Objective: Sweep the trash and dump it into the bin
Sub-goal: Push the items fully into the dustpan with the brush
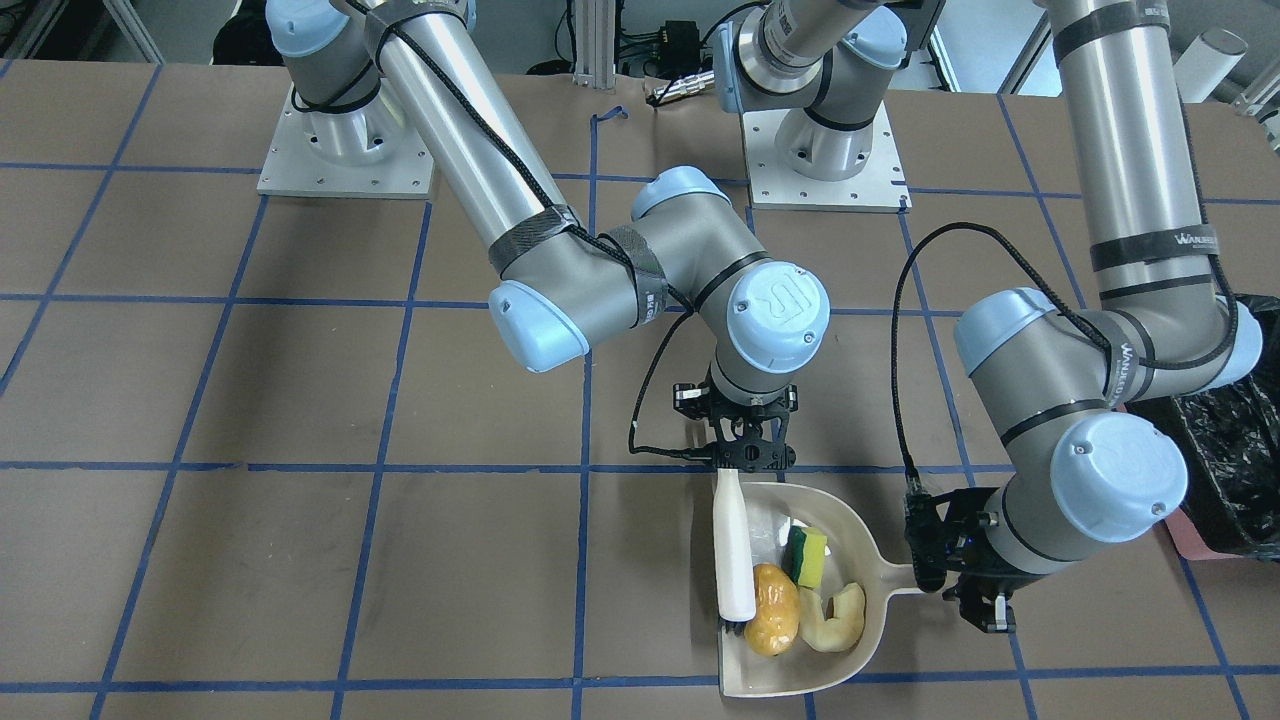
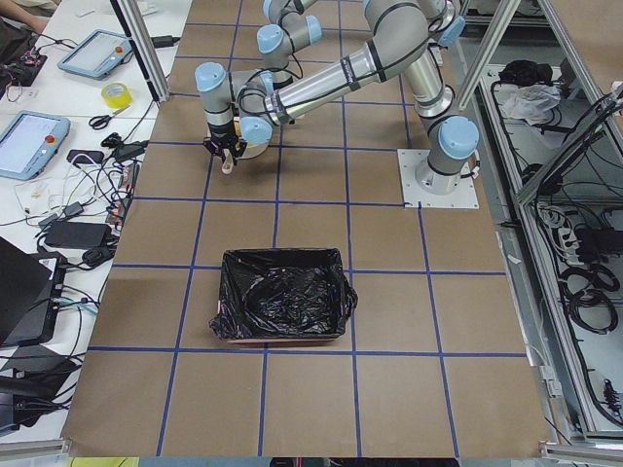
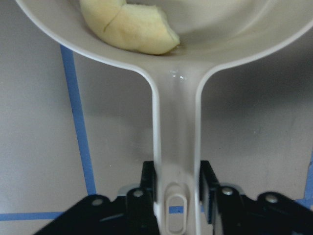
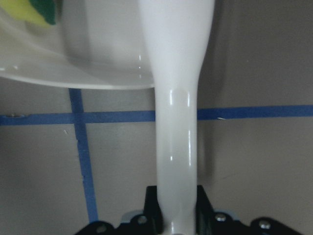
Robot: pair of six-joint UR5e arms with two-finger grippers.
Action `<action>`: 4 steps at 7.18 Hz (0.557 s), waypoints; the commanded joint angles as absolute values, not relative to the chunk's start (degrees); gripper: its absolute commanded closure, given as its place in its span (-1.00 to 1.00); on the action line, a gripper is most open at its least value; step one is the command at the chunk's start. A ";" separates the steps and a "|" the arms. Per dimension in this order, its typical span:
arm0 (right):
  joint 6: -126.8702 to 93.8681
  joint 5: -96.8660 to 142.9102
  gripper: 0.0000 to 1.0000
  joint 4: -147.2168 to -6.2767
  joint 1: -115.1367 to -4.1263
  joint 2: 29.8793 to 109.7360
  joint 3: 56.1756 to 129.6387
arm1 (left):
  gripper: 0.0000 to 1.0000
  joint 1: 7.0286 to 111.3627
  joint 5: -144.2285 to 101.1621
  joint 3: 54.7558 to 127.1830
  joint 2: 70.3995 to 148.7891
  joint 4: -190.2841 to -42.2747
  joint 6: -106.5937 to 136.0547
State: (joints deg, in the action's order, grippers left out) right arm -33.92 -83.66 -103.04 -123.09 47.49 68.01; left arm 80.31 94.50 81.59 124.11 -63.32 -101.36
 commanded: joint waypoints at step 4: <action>-32.17 -89.65 1.00 -98.09 -121.47 48.78 68.20 | 1.00 79.98 92.37 81.83 124.10 -63.28 -101.69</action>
